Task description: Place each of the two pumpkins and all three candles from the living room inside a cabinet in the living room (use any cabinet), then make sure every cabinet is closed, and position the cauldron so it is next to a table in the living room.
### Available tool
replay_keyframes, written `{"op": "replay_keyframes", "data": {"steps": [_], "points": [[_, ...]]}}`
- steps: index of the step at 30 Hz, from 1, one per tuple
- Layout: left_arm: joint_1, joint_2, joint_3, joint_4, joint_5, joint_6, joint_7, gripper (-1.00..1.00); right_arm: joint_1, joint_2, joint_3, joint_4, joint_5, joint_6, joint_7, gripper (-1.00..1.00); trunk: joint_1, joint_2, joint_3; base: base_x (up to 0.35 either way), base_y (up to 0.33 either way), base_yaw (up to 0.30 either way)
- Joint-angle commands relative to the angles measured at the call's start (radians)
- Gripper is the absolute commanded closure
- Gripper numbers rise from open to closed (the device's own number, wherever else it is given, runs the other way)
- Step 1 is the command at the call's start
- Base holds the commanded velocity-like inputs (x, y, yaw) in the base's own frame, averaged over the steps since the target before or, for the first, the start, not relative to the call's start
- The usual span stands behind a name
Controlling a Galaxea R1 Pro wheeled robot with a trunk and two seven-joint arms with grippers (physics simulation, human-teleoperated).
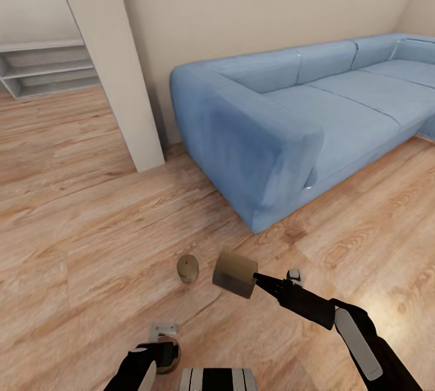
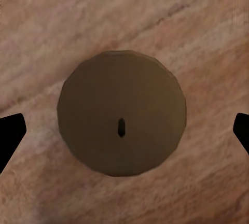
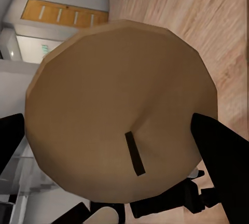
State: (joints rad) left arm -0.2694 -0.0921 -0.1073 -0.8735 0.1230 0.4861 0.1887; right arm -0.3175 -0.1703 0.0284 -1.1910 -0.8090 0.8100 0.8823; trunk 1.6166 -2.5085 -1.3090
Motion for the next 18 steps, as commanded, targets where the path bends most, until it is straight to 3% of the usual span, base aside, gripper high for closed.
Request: {"op": "replay_keyframes", "data": {"steps": [1, 18], "points": [[0.000, 0.000, 0.000, 0.001, 0.000, -0.010, 0.000, -1.00, 0.000, 0.000, 0.000, 0.000, -0.002, 0.001, 0.000, 1.00, 0.000, 0.000, -0.004, 0.000, 0.000, 0.000], [0.000, 0.000, -0.002, 0.002, 0.000, -0.032, 0.000, -1.00, 0.000, 0.002, 0.002, 0.001, 0.005, 0.001, -0.004, 1.00, 0.008, -0.004, -0.070, 0.000, 0.000, 0.000]]}}
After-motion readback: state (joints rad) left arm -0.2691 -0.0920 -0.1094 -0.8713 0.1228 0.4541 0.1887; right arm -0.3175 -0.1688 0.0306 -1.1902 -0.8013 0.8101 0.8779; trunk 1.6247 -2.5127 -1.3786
